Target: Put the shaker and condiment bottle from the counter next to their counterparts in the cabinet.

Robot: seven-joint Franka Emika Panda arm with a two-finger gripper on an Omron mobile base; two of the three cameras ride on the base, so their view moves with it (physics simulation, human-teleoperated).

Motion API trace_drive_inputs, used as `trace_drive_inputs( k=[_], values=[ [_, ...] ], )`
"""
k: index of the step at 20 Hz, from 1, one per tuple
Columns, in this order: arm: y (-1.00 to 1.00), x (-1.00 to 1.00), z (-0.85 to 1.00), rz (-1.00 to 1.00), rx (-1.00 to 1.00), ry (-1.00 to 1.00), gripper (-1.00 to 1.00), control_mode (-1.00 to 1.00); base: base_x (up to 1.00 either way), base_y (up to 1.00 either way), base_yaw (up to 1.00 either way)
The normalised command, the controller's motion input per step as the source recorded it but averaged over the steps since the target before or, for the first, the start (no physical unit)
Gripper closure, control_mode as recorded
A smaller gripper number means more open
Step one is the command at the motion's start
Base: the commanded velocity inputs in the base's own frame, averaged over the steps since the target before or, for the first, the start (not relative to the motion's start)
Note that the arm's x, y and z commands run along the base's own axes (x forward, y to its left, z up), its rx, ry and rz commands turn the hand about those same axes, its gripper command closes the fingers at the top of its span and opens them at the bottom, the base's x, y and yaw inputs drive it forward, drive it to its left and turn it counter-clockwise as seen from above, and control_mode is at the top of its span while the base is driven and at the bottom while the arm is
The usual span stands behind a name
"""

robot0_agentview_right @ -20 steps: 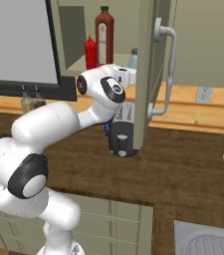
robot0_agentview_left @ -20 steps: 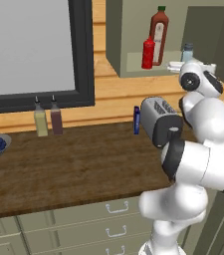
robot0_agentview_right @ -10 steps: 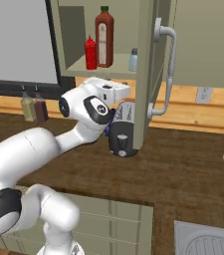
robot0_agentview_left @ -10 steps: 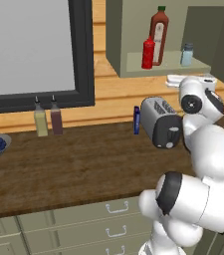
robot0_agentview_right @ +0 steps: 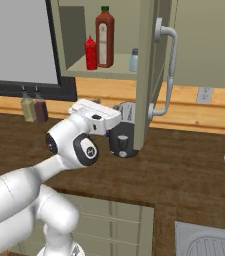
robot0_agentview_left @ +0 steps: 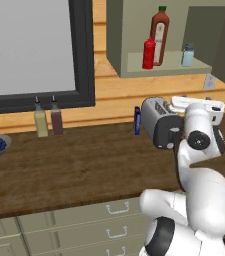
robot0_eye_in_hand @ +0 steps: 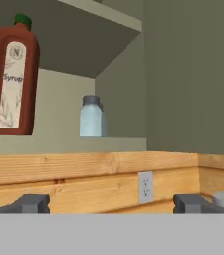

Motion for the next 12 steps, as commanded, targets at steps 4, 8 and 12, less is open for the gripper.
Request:
trace_drive_inputs(
  k=[4,8,12],
  values=[
    [0.19,-0.65,-0.51,0.05,0.0,0.0,-1.0,-1.0,0.0,0.0,0.0],
    [0.22,-0.92,-0.31,0.05,0.0,-0.06,-1.0,-1.0,0.0,0.0,0.0],
    [0.28,-0.75,-0.29,0.04,0.0,-0.02,-1.0,-1.0,0.0,0.0,0.0]
  ],
)
